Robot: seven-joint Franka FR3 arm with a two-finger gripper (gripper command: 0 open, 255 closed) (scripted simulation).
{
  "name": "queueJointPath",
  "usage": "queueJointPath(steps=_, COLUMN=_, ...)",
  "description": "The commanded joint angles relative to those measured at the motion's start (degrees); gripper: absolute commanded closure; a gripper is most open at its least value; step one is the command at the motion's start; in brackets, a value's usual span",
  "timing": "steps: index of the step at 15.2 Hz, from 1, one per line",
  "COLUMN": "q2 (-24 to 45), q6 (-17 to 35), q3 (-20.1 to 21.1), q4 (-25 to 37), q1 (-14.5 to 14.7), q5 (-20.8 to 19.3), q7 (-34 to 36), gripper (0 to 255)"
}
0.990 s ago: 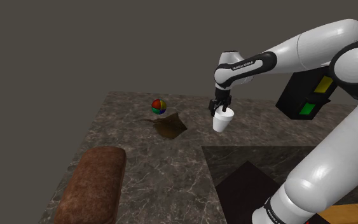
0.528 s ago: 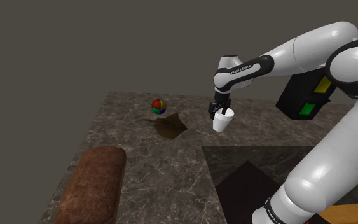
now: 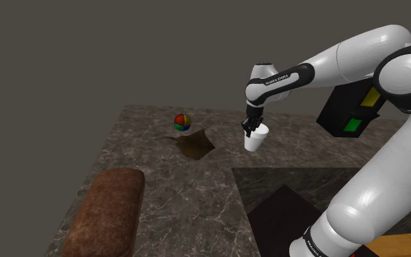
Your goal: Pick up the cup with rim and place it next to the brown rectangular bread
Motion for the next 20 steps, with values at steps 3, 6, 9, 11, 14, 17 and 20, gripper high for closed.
queueJointPath(steps=3, q2=0.02, q6=0.00, q3=0.00, q4=-0.03, q1=0.00, q5=0.00, q7=0.00, gripper=255)
queueJointPath(steps=6, q2=-0.38, q6=-0.78, q3=0.02, q4=0.36, q1=0.01, q5=-0.03, q7=-0.02, gripper=255)
queueJointPath(steps=9, q2=-1.50, q6=-3.11, q3=0.08, q4=1.57, q1=0.05, q5=-0.09, q7=-0.07, gripper=255)
queueJointPath(steps=11, q2=-2.19, q6=-4.65, q3=0.13, q4=2.44, q1=0.07, q5=-0.12, q7=-0.12, gripper=255)
queueJointPath(steps=14, q2=-3.12, q6=-6.97, q3=0.20, q4=3.83, q1=0.10, q5=-0.15, q7=-0.20, gripper=255)
queueJointPath(steps=17, q2=-3.95, q6=-9.28, q3=0.27, q4=5.33, q1=0.14, q5=-0.17, q7=-0.29, gripper=255)
queueJointPath(steps=20, q2=-4.66, q6=-11.59, q3=0.35, q4=6.93, q1=0.17, q5=-0.18, q7=-0.39, gripper=255)
